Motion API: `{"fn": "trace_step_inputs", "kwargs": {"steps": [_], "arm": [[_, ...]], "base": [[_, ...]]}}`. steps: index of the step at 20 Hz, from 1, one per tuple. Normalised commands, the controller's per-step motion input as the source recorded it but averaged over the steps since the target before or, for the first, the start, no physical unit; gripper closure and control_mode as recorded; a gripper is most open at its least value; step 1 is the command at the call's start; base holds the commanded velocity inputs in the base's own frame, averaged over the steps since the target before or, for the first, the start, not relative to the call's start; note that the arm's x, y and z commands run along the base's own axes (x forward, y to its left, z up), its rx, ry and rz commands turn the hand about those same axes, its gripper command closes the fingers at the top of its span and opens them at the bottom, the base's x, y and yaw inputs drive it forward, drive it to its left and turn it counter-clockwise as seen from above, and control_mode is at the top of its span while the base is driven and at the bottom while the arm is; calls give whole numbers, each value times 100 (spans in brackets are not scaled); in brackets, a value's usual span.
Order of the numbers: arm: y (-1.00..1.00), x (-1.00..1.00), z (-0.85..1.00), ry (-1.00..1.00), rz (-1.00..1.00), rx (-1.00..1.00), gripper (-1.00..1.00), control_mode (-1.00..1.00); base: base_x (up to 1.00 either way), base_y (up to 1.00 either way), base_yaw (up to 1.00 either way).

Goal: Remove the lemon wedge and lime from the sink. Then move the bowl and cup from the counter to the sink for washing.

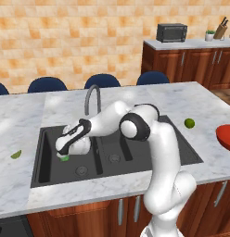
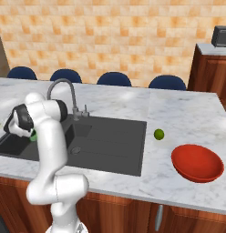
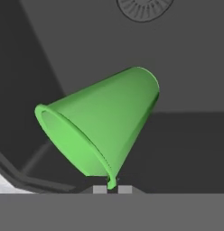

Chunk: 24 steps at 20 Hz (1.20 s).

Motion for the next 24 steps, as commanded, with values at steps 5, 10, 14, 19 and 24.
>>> {"fn": "trace_step_inputs", "kwargs": {"steps": [5, 10, 14, 19, 24], "arm": [[8, 28, -19, 0, -6, 0, 100, -100], [8, 26, -16, -2, -5, 0, 100, -100], [5, 29, -15, 0, -4, 0, 100, -100], [0, 25, -16, 1, -1, 0, 100, -100], [0, 18, -15, 2, 0, 0, 100, -100]], "base": [[0, 0, 0], [0, 0, 0], [0, 0, 0], [0, 0, 0], [0, 0, 0]]}}
